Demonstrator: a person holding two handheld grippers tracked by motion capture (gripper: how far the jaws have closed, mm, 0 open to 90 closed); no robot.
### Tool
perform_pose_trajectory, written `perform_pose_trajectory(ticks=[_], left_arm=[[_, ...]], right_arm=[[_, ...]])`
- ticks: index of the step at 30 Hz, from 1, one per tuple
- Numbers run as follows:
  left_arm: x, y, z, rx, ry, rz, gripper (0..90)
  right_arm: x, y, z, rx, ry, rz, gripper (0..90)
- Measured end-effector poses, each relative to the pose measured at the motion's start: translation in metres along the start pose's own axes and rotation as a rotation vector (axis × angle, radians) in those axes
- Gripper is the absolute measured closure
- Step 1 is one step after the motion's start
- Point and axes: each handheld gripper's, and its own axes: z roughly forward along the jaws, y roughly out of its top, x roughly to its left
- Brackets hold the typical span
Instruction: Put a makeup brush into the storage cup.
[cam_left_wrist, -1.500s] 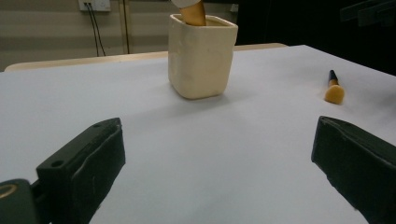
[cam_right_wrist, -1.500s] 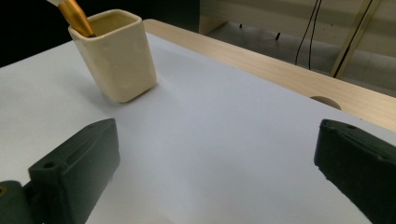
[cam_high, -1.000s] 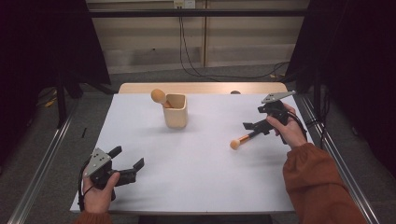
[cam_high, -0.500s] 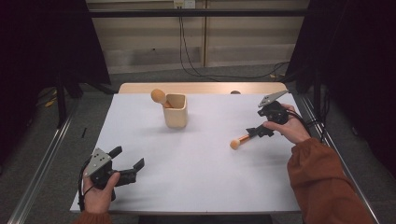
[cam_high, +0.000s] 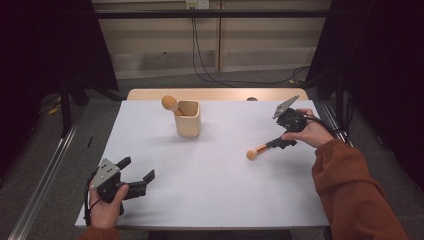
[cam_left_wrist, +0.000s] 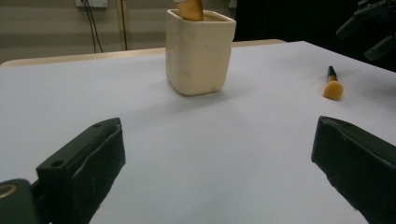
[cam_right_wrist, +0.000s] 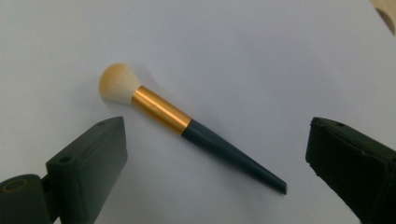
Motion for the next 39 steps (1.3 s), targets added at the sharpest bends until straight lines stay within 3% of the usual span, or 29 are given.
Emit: perform_pose_trajectory(ticks=[7,17,18,20,21,27,29,39], left_arm=[[-0.001,0.0,0.001,0.009,0.005,0.006,3.2],[0.0,-0.001,0.001,0.01,0.011,0.001,3.1],[0.001,-0.001,0.001,0.011,0.011,0.0,3.1],[0.001,-0.001,0.002,0.013,0.009,0.0,3.2],[0.001,-0.001,0.002,0.016,0.007,0.003,3.1],[-0.001,-0.001,0.003,0.022,-0.004,0.014,3.1],[-0.001,-0.001,0.003,0.024,-0.005,0.015,3.1],[-0.002,-0.001,0.004,0.029,-0.015,0.021,2.9]], right_arm=[[-0.004,0.003,0.007,0.092,0.037,-0.049,5.8],[-0.005,0.01,0.025,0.15,0.109,-0.104,5.9],[-0.003,0.012,0.026,0.171,0.108,-0.082,4.7],[-0.004,0.014,0.032,0.184,0.115,-0.121,5.2],[-0.002,0.014,0.034,0.191,0.116,-0.113,5.4],[-0.002,0.012,0.046,0.23,0.122,-0.171,16.8],[-0.002,0.012,0.048,0.231,0.114,-0.173,15.9],[-0.002,0.011,0.059,0.257,0.122,-0.193,29.4]])
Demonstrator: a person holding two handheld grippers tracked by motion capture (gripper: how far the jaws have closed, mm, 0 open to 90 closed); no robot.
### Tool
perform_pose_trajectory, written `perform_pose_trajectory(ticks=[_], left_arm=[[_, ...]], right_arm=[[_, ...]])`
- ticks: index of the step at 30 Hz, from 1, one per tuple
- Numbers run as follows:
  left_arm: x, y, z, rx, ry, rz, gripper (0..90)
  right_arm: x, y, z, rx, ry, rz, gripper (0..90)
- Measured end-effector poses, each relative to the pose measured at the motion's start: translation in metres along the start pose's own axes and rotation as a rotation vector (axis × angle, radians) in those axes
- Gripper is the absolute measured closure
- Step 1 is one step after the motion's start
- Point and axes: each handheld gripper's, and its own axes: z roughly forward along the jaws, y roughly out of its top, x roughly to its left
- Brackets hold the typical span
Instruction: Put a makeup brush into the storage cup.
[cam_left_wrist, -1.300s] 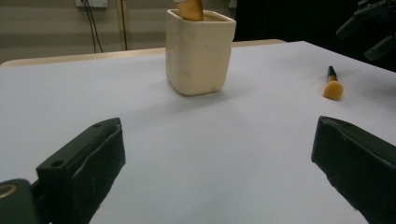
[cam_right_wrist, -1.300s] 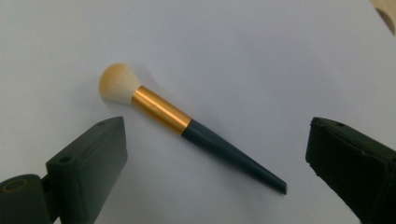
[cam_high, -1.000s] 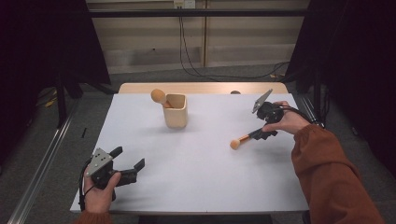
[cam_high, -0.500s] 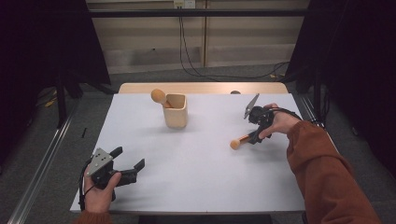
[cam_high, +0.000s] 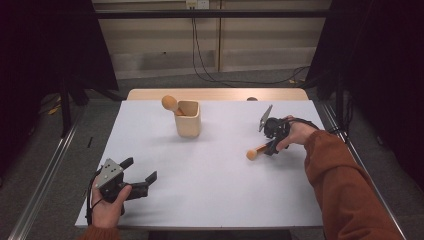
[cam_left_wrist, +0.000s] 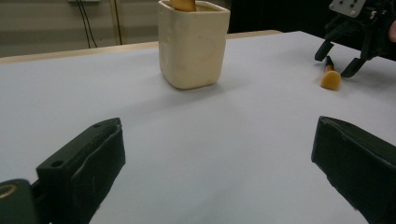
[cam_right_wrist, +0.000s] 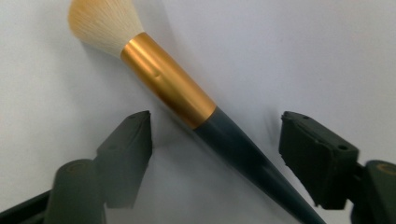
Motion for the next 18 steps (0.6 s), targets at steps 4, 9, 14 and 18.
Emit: perform_pose_trajectory(ticks=[4,9,14,18], left_arm=[[0.0001,0.0,0.0001,0.001,0.0,0.001,2.8],[0.0009,0.0,0.0005,0.004,0.0,0.008,2.9],[0.0015,0.0001,0.0007,0.006,0.002,0.008,2.9],[0.002,0.0002,0.0027,0.008,0.0,0.004,2.9]], right_arm=[[0.001,0.0018,0.0008,0.007,0.027,-0.011,40.3],[0.0033,0.0011,-0.0005,0.012,0.059,-0.022,53.5],[0.0036,0.004,0.0,0.022,0.063,-0.04,58.0],[0.0058,0.0047,-0.0006,0.032,0.07,-0.037,62.7]])
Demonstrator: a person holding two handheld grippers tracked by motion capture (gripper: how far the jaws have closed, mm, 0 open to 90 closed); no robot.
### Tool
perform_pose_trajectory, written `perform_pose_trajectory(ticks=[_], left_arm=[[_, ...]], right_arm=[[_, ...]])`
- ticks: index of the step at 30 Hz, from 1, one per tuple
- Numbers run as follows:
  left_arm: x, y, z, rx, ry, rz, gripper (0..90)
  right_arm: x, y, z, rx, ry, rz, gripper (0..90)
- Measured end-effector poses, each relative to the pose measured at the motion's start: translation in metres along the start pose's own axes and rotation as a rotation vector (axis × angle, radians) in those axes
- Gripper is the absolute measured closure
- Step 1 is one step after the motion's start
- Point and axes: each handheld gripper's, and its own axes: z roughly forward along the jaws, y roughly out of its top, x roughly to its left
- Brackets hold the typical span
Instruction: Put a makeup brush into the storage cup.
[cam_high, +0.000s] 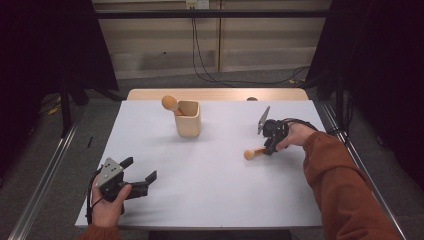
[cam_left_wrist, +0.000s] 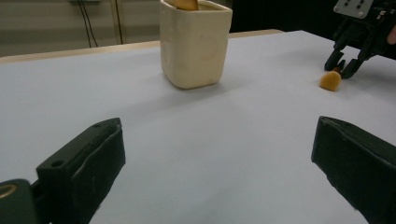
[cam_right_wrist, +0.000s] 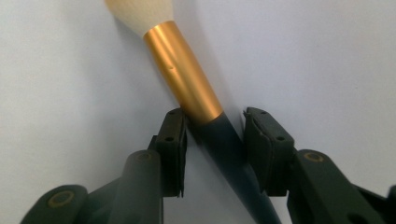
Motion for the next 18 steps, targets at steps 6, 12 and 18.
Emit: perform_pose_trajectory(ticks=[6,12,18], left_arm=[[0.0007,-0.0003,0.0005,0.001,-0.001,0.002,2.9],[0.0001,-0.0001,0.001,0.002,-0.003,0.003,2.9],[0.0,0.0,0.0009,0.0,-0.001,0.001,2.9]], right_arm=[[0.003,0.0024,-0.0006,0.014,0.005,-0.007,71.1],[0.008,0.0064,-0.0006,0.041,-0.014,-0.023,75.7],[0.0039,0.0021,-0.0007,0.006,0.009,0.016,75.8]])
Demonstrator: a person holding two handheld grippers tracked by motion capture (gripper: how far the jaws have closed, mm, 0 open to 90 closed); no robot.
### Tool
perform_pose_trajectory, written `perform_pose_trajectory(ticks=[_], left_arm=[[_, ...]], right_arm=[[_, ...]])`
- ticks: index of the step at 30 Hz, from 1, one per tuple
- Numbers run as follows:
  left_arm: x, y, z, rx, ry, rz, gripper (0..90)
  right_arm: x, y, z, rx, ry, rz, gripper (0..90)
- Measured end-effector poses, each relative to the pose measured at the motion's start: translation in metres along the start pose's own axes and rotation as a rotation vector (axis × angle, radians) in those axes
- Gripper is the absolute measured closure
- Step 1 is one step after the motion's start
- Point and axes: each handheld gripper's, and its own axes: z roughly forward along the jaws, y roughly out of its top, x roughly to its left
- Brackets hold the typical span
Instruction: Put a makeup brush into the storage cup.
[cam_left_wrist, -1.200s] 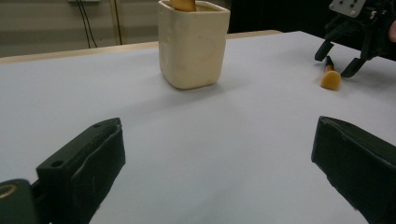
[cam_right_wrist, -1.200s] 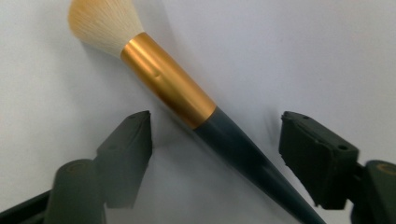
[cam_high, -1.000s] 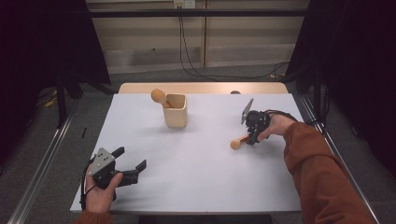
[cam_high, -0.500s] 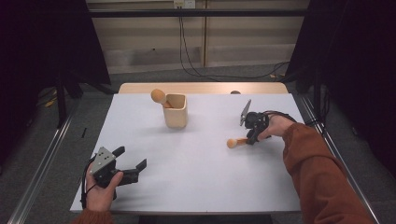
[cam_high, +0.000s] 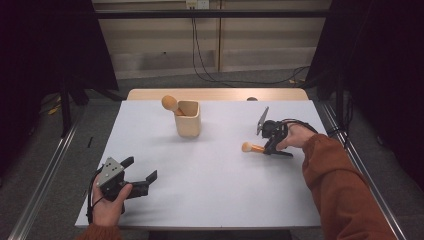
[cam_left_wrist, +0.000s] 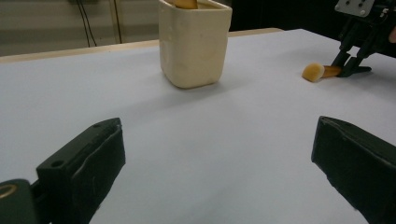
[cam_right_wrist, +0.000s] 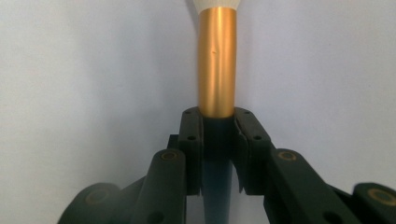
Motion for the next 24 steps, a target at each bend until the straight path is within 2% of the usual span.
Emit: perform_pose_trajectory(ticks=[8,10,21,24], left_arm=[[-0.001,0.0,-0.001,-0.002,0.0,0.001,2.9],[0.0,0.0,-0.002,-0.002,0.001,0.001,2.9],[-0.001,0.0,-0.004,-0.012,0.006,0.003,2.9],[-0.001,0.0,-0.004,-0.012,0.007,0.003,2.9]], right_arm=[[-0.001,-0.003,-0.001,-0.027,0.006,0.045,75.9],[-0.002,-0.004,-0.002,-0.053,0.007,0.083,75.9],[-0.003,-0.007,-0.015,-0.138,-0.047,0.118,75.9],[-0.003,-0.01,-0.021,-0.188,-0.051,0.16,75.9]])
